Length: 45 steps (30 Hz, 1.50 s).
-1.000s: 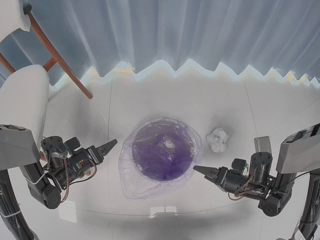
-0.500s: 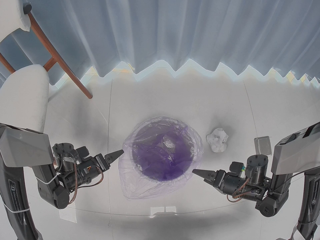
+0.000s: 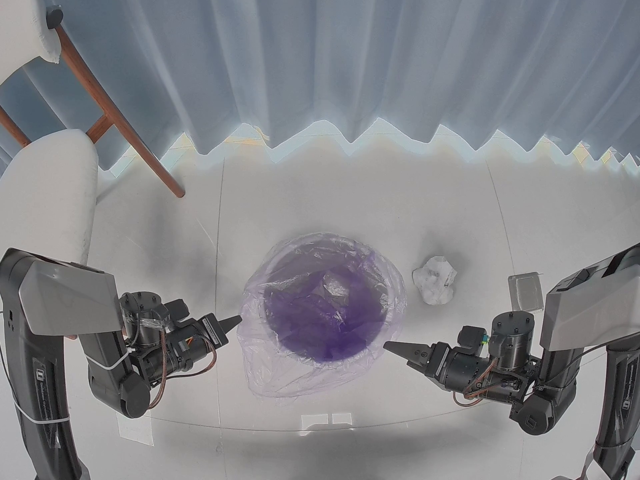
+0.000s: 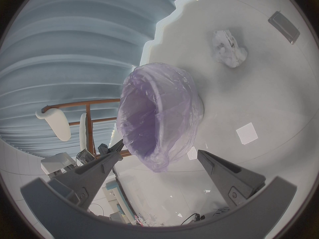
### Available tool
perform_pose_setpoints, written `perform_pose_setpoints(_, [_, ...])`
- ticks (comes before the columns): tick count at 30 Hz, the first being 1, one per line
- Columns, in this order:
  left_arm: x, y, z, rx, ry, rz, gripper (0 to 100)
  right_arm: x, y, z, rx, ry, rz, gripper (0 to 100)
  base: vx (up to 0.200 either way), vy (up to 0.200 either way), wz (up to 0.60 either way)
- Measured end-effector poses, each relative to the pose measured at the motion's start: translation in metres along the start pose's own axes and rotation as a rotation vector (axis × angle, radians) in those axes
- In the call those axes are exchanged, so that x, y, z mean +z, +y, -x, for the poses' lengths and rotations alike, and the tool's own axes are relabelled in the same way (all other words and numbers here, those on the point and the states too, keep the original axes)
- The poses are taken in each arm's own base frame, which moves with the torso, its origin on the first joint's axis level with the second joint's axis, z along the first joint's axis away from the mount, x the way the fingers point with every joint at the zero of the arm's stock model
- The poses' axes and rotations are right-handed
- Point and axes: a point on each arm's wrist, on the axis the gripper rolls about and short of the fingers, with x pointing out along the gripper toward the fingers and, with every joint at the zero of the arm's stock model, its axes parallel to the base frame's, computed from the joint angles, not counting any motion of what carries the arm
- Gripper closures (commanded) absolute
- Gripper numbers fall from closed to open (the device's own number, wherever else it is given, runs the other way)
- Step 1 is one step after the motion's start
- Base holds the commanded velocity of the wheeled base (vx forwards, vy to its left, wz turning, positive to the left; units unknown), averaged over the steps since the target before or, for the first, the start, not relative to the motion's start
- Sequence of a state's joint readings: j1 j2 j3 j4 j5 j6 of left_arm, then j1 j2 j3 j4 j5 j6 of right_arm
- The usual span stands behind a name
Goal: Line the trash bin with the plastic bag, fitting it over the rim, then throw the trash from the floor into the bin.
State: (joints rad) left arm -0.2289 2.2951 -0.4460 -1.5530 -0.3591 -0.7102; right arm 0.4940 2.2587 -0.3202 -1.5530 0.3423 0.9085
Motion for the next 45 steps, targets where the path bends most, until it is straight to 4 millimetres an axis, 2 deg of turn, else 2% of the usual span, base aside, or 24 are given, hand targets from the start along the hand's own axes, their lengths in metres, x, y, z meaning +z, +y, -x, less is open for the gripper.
perform_pose_setpoints(10, [0.011,0.022,-0.012,0.029,-0.05,0.013,100,0.0,-0.001,0.0,-0.002,0.001,0.002,0,0.0,0.0,0.0])
perform_pose_setpoints(18, [0.003,0.042,-0.023,0.062,-0.032,0.031,100,-0.001,-0.003,-0.002,-0.009,0.005,0.001,0,0.0,0.0,0.0])
perform_pose_setpoints(30, [-0.006,0.038,-0.023,0.096,-0.03,0.033,100,-0.003,-0.007,-0.006,-0.02,0.012,-0.005,0,0.0,0.0,0.0])
perform_pose_setpoints(31, [-0.006,0.037,-0.022,0.098,-0.032,0.033,0,-0.003,-0.008,-0.006,-0.021,0.013,-0.005,0,0.0,0.0,0.0])
perform_pose_setpoints(38, [-0.005,0.03,-0.021,0.124,-0.063,0.025,0,-0.004,-0.01,-0.008,-0.025,0.015,-0.007,0,0.0,0.0,0.0])
perform_pose_setpoints(45, [0.001,0.009,-0.011,0.101,-0.095,0.037,0,-0.004,-0.011,-0.009,-0.027,0.016,-0.009,0,0.0,0.0,0.0])
